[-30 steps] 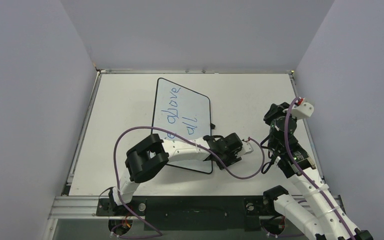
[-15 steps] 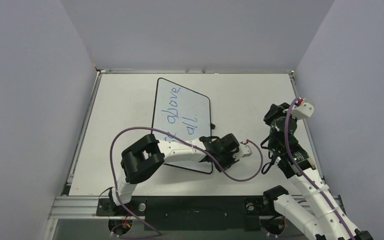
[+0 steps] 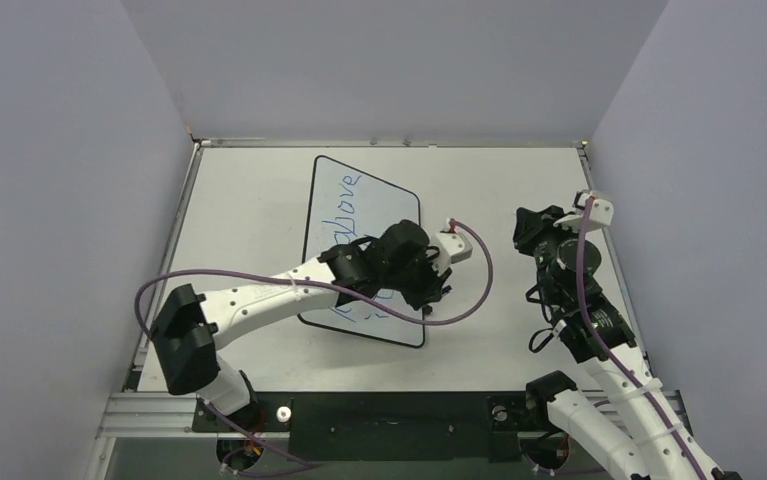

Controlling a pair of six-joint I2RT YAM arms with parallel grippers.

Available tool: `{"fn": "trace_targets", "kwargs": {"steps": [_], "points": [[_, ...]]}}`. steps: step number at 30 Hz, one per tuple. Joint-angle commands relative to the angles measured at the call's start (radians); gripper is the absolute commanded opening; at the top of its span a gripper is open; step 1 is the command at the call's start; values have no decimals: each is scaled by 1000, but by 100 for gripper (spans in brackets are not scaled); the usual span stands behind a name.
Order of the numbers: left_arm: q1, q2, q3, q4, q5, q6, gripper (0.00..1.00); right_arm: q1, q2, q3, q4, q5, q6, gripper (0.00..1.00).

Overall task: Write a sentence on the whiteboard
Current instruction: Insert the whiteboard marker without the cap into the pen cap.

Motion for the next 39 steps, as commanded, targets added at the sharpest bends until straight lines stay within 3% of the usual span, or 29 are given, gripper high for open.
{"fn": "trace_targets", "kwargs": {"steps": [1, 10, 21, 26, 35, 39], "points": [[73, -126, 5, -66, -14, -67, 0, -7, -25, 37, 75, -280, -10, 0], [144, -339, -27, -133, -30, -55, 0, -8, 16, 60, 184, -659, 104, 0], [178, -505, -156, -16, 109, 42, 0, -3, 95, 112, 261, -1032, 243, 0], [177, -558, -227, 50, 162, 89, 0, 35, 132, 120, 290, -1105, 274, 0], [180, -666, -344, 149, 178, 165, 0, 185, 181, 157, 170, -1118, 156, 0], [180, -713, -385, 189, 166, 181, 0, 197, 183, 150, 168, -1129, 148, 0]]}}
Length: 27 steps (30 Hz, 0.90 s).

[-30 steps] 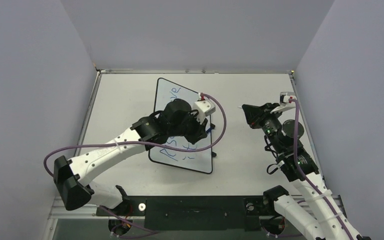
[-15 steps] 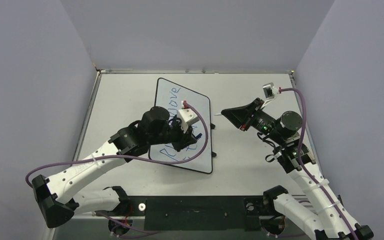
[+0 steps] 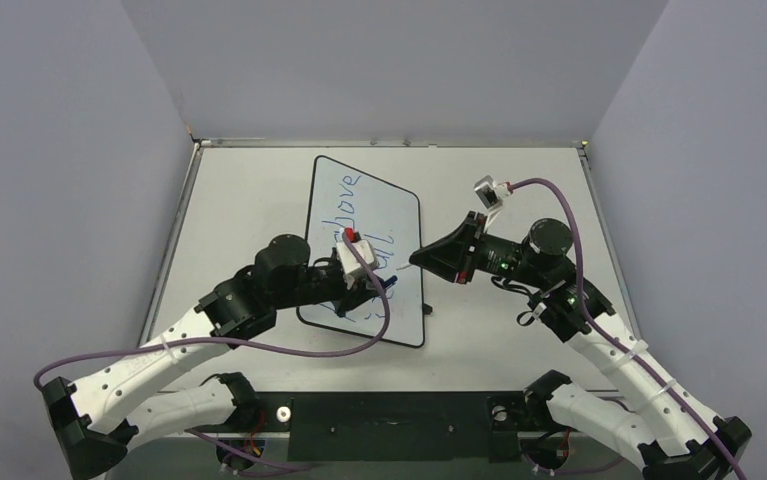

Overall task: Write a sentence on the whiteboard
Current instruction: Insert the whiteboard marker without the cap into the pen cap.

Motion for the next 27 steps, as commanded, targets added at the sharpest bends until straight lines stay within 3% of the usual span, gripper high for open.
{"fn": "trace_targets", "kwargs": {"steps": [1, 10, 27], "points": [[4, -62, -33, 113, 7, 44, 0, 14, -1, 35, -3, -34, -40, 0], [4, -117, -114, 203, 24, 75, 0, 18, 20, 46, -63, -44, -68, 0], [4, -122, -134, 219, 38, 84, 0, 39, 41, 44, -64, -28, -74, 0]]}}
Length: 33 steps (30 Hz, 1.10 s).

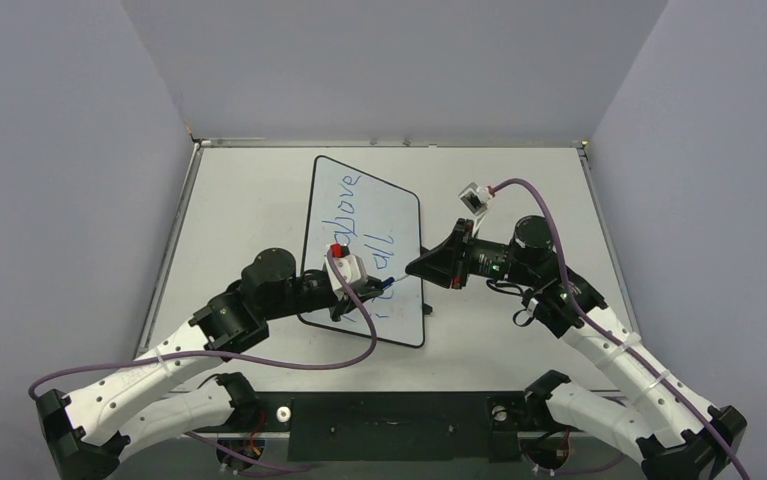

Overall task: Write a sentence on the whiteboard
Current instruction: Insert the whiteboard marker without the cap into the pen cap.

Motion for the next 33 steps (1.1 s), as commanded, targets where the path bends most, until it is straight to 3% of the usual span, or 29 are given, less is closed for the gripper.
{"fn": "trace_targets", "kwargs": {"steps": [1, 33], "points": [[4, -13, 6, 56, 23, 10, 0, 11, 6, 41, 36, 3, -18, 0], [3, -12, 0, 68, 11, -7, 0, 12, 22, 51, 29, 27, -37, 0]]}}
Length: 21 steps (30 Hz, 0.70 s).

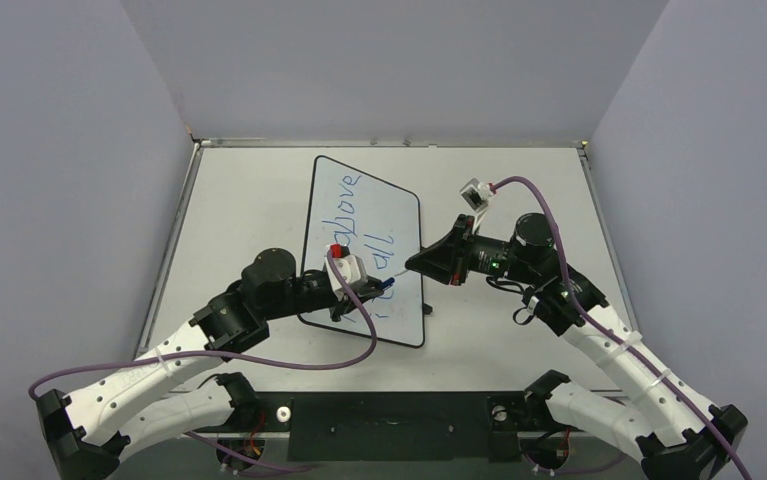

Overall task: Write a sentence on the whiteboard
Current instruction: Insert the whiteboard marker without the cap into the pen cap.

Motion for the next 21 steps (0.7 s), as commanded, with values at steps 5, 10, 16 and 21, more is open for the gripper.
{"fn": "trace_targets", "kwargs": {"steps": [5, 10, 16, 21], "points": [[3, -13, 2, 69, 2, -8, 0, 8, 12, 20, 39, -8, -11, 0], [3, -13, 2, 69, -1, -8, 0, 20, 20, 14, 53, -8, -2, 0], [3, -13, 2, 70, -8, -8, 0, 29, 24, 12, 51, -8, -7, 0], [3, -14, 2, 69, -12, -8, 0, 36, 22, 13, 40, -12, -13, 0]]}}
